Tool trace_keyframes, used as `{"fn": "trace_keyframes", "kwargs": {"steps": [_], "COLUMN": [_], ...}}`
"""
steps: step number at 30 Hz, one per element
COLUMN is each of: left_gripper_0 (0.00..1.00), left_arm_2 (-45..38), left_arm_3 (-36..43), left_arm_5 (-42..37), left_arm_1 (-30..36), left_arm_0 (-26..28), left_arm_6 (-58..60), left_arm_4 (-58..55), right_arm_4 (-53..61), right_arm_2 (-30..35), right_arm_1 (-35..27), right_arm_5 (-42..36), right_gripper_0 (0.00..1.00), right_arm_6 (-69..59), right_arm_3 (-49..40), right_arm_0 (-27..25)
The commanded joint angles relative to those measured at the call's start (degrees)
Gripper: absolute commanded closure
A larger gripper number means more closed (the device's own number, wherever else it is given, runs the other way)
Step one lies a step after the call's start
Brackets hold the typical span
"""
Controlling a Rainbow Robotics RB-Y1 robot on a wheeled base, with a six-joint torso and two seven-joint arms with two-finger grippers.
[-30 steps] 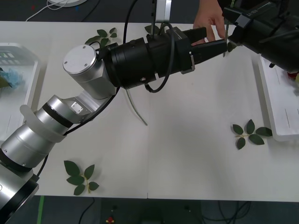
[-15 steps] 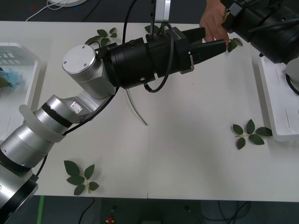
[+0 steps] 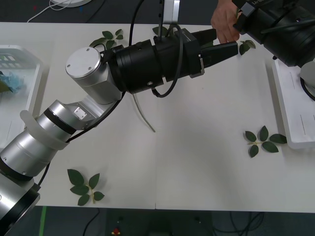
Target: Place the red flowers into the right box and the blue flowers into the left box. If a person shows an open palm, hand one flower to the person first, then continue sorting.
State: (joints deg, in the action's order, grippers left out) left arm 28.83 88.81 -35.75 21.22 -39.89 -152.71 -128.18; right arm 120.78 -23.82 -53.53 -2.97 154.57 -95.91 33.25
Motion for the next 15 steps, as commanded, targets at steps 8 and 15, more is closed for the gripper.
{"fn": "trace_keyframes", "kwargs": {"steps": [8,15], "left_gripper_0": [0.00,0.00], "left_arm_2": [-0.44,-0.44], "left_arm_3": [0.58,0.58], "left_arm_5": [0.51,0.51], "left_arm_1": [1.55,1.55], "left_arm_0": [-2.73,-2.73], "left_arm_6": [-2.29,-2.29], "left_arm_4": [-0.05,-0.05], "right_arm_4": [1.57,2.27], "right_arm_2": [1.40,1.40], "right_arm_1": [0.89,0.89], "right_arm_5": [0.60,0.60], "right_gripper_0": [0.00,0.00], "right_arm_6": [0.43,0.43], "right_arm_3": [-0.42,-0.50], "right_arm_0": [2.44,2.52]}}
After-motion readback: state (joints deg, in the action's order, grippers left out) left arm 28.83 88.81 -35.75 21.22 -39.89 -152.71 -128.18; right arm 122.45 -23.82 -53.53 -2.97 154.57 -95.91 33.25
